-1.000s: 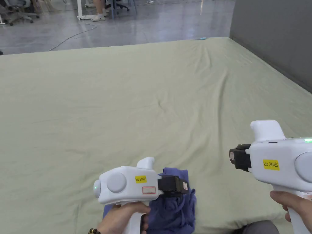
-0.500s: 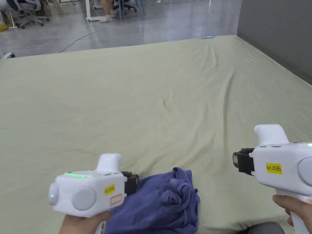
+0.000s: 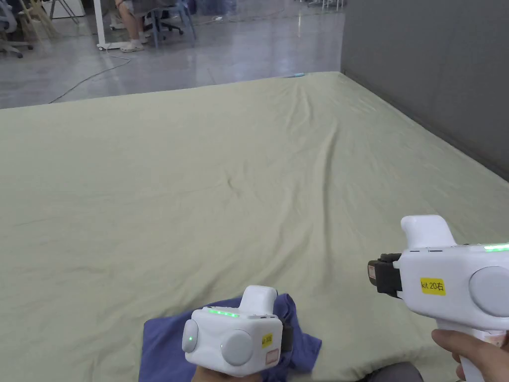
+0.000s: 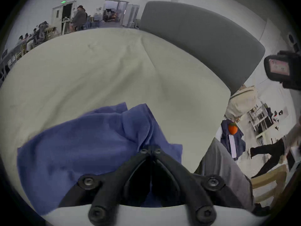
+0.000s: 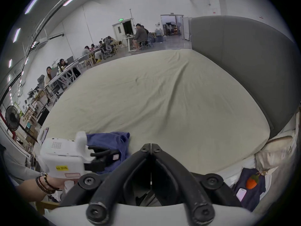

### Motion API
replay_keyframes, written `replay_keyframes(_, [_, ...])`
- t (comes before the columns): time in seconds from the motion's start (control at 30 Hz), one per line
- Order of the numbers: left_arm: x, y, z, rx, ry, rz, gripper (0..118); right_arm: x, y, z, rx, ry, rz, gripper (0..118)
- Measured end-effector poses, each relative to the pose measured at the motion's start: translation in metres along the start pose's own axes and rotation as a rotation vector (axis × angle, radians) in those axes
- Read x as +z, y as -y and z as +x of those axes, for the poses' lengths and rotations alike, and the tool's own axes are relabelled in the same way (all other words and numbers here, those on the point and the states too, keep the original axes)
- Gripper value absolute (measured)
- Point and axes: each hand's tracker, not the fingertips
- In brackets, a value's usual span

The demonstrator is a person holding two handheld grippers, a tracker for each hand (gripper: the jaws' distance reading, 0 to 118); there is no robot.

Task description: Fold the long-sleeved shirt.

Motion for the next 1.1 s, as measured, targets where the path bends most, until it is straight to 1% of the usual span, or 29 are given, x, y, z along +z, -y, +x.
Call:
replay_keyframes(0.07, [0.002, -0.003, 0.001, 0.007, 0.01, -0.002, 0, 0.001, 0.001, 0.003, -0.014, -0.001, 0.003, 0])
replay_keyframes(0.13, [0.019, -0.01, -0.003, 0.028, 0.024, -0.009, 0, -0.001, -0.001, 0.001, -0.021, -0.008, -0.001, 0])
replay_keyframes(0.2, [0.046, -0.011, -0.014, 0.09, 0.084, 0.053, 0, -0.009, -0.005, -0.006, -0.025, -0.053, -0.005, 0])
replay_keyframes(0.27, [0.075, -0.011, -0.029, 0.13, 0.102, 0.109, 0, -0.025, -0.009, -0.019, -0.026, -0.142, -0.024, 0])
replay_keyframes(0.3, [0.091, -0.009, -0.039, 0.146, 0.1, 0.133, 0, -0.035, -0.01, -0.027, -0.022, -0.203, -0.039, 0])
replay_keyframes(0.37, [0.117, 0.0, -0.058, 0.181, 0.092, 0.173, 0, -0.062, -0.011, -0.042, -0.02, -0.361, -0.072, 0])
replay_keyframes(0.4, [0.13, 0.005, -0.071, 0.207, 0.096, 0.188, 0, -0.08, -0.008, -0.047, -0.048, -0.459, -0.112, 0])
replay_keyframes(0.47, [0.151, 0.021, -0.093, 0.272, 0.107, 0.211, 0, -0.112, 0.0, -0.055, -0.132, -0.577, -0.213, 0])
replay_keyframes(0.5, [0.159, 0.028, -0.105, 0.316, 0.093, 0.233, 0, -0.126, 0.006, -0.06, -0.158, -0.603, -0.26, 0])
replay_keyframes(0.57, [0.171, 0.042, -0.125, 0.363, 0.065, 0.252, 0, -0.146, 0.017, -0.07, -0.143, -0.595, -0.316, 0])
replay_keyframes(0.63, [0.179, 0.056, -0.141, 0.413, 0.038, 0.26, 0, -0.161, 0.027, -0.077, -0.126, -0.554, -0.371, 0])
replay_keyframes(0.7, [0.18, 0.065, -0.157, 0.481, 0.068, 0.257, 0, -0.17, 0.036, -0.078, -0.085, -0.5, -0.426, 0])
replay_keyframes(0.73, [0.18, 0.071, -0.163, 0.508, 0.096, 0.262, 12, -0.171, 0.04, -0.075, -0.065, -0.451, -0.426, 0])
replay_keyframes(0.77, [0.181, 0.076, -0.169, 0.536, 0.11, 0.262, 29, -0.172, 0.044, -0.072, -0.05, -0.417, -0.423, 0])
replay_keyframes(0.8, [0.178, 0.079, -0.174, 0.56, 0.111, 0.26, 45, -0.175, 0.047, -0.063, -0.049, -0.41, -0.413, 0])
replay_keyframes(0.83, [0.175, 0.082, -0.178, 0.576, 0.112, 0.262, 56, -0.178, 0.049, -0.055, -0.072, -0.406, -0.403, 0])
replay_keyframes(0.87, [0.17, 0.085, -0.183, 0.584, 0.12, 0.242, 66, -0.183, 0.051, -0.044, -0.116, -0.41, -0.4, 0])
replay_keyframes(0.9, [0.163, 0.087, -0.186, 0.6, 0.137, 0.222, 103, -0.186, 0.052, -0.036, -0.171, -0.438, -0.414, 0])
replay_keyframes(0.93, [0.157, 0.089, -0.189, 0.608, 0.166, 0.198, 116, -0.188, 0.053, -0.032, -0.199, -0.457, -0.424, 0])
replay_keyframes(0.97, [0.151, 0.091, -0.192, 0.64, 0.2, 0.206, 118, -0.188, 0.053, -0.03, -0.207, -0.468, -0.424, 0])
replay_keyframes(1.03, [0.137, 0.093, -0.199, 0.688, 0.245, 0.198, 118, -0.187, 0.053, -0.033, -0.177, -0.467, -0.419, 0])
replay_keyframes(1.1, [0.119, 0.095, -0.203, 0.728, 0.258, 0.196, 118, -0.185, 0.053, -0.036, -0.157, -0.46, -0.414, 0])
